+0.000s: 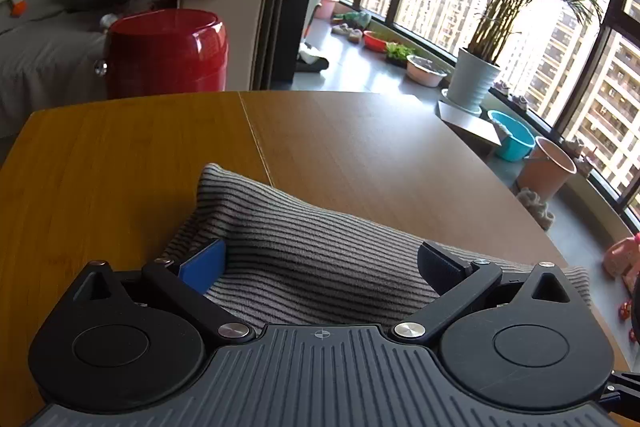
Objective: Fold clothes
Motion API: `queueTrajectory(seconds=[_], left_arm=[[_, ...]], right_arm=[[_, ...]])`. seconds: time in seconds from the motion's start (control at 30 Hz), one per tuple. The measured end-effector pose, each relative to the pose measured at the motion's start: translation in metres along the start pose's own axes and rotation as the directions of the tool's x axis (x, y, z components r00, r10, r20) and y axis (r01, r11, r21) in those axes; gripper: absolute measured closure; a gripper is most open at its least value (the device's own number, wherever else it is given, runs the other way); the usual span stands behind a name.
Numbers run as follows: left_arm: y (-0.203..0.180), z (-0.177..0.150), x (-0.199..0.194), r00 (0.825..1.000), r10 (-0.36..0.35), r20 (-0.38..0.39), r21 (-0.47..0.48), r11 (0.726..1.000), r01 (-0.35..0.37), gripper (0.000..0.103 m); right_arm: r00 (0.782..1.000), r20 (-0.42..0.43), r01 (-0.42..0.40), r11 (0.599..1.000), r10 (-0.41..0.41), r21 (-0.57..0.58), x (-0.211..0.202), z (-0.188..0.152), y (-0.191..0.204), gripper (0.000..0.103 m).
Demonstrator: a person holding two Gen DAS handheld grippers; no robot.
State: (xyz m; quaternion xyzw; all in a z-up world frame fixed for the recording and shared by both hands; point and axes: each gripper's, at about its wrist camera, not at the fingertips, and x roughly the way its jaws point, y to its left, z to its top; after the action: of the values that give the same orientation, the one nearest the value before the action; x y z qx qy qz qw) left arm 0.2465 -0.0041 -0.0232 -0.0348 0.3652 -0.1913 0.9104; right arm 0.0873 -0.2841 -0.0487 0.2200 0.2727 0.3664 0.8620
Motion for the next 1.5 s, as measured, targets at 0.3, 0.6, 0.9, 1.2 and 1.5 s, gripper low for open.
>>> queueTrajectory(seconds=[0.3,0.6,0.9,1.2,1.5], left_arm=[[0.003,-0.041,-0.084,0.968,-0.250,0.021,-0.153,0.956,0.250,0.000],[-0.022,-0.092,-0.087,0.911,-0.407,-0.062,-0.172,0.904,0.392,0.000],[-0.004,-0.091,-0.075,0.947,-0.315,-0.064,-0.208,0.932,0.296,0.000],[0.021,-0.059,-0.050,0.982,-0.184,-0.028,-0.198,0.965,0.175,0.000],[-0.004,-0.064,-0.098,0.964,-0.254,0.072,-0.095,0.961,0.261,0.000]], right_arm=[[0.999,0.038,-0.015,1.000,0.015,0.003,-0.010,0.004,-0.004,0.000],[0.946,0.192,0.308,0.906,-0.260,-0.289,-0.031,0.061,0.017,0.005],[0.942,-0.053,0.322,0.939,-0.330,-0.121,0.033,0.064,-0.051,0.043],[0.949,-0.076,0.275,0.922,-0.305,-0.271,0.015,0.007,0.013,0.018],[0.956,-0.092,0.243,0.928,-0.278,-0.282,0.014,-0.002,0.025,0.015]])
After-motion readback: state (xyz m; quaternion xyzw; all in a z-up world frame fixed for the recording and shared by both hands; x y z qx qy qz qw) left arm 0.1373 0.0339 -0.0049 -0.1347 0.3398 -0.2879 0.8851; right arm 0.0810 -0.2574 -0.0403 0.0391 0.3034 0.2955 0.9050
